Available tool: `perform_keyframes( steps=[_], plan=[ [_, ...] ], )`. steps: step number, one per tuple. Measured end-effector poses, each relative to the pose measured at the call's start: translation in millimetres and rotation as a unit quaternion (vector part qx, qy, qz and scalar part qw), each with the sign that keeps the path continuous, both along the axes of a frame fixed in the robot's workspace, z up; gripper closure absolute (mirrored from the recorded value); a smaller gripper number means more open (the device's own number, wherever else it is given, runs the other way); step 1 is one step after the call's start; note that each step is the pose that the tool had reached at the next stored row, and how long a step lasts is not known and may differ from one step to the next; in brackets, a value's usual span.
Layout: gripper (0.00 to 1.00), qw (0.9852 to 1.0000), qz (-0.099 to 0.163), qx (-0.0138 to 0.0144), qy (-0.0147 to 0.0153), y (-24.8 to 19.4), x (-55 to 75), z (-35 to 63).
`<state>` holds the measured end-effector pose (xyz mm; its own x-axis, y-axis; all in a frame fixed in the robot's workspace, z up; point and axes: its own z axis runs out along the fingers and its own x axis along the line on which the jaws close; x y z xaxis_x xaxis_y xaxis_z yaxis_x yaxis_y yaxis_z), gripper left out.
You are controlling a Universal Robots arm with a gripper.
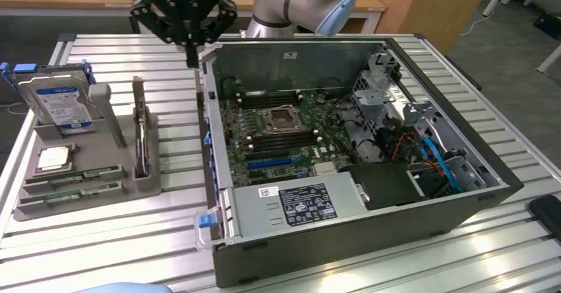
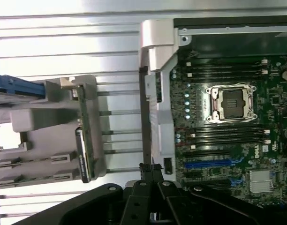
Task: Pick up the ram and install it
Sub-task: 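Reach for the ram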
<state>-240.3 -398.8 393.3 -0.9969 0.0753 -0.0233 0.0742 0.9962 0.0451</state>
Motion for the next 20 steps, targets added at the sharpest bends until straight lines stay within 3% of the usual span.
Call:
perform_keyframes(
  steps=[20],
  plan=[
    [0.90, 1.0000, 0.000, 0.0000, 0.0000, 0.0, -91.0, 0.0]
  ],
)
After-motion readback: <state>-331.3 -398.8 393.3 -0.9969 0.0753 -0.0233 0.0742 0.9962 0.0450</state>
